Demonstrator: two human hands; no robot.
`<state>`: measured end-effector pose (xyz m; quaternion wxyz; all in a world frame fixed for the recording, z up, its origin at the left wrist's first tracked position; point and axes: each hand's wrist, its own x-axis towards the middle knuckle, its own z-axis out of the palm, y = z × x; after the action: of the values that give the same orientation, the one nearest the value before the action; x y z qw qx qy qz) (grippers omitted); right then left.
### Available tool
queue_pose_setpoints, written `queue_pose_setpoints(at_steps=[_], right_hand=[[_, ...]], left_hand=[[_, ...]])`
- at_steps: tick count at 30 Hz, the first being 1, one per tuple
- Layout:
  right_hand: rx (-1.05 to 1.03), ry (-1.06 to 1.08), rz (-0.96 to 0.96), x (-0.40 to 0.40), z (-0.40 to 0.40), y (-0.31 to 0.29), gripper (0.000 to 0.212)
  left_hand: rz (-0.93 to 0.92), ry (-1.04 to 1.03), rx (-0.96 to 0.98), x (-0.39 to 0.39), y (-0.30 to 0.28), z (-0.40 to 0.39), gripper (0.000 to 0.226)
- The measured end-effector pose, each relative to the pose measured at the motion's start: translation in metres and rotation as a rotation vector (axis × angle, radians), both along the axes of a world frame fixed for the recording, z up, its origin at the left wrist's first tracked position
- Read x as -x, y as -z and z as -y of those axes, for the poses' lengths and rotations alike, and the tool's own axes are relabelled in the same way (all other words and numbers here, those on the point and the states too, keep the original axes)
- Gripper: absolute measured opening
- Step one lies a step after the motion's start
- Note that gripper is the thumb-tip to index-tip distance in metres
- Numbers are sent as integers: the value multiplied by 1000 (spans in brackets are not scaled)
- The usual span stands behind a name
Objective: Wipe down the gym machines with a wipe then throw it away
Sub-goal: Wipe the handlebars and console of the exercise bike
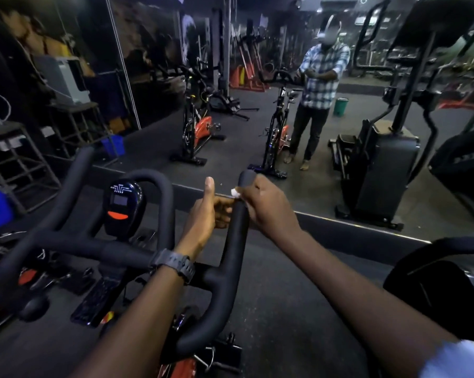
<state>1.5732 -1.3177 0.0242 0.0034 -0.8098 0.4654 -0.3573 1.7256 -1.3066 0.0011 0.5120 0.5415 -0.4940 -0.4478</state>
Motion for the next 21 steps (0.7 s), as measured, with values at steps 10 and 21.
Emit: queue_pose_setpoints(at_steps=[10, 21], right_hand=[[125, 37, -106, 3, 25, -26, 41], [201, 46, -89, -1, 29, -10, 33]], left_hand=[[-15, -1, 93, -3, 17, -6, 85], [166, -42, 314, 4, 17, -20, 86]])
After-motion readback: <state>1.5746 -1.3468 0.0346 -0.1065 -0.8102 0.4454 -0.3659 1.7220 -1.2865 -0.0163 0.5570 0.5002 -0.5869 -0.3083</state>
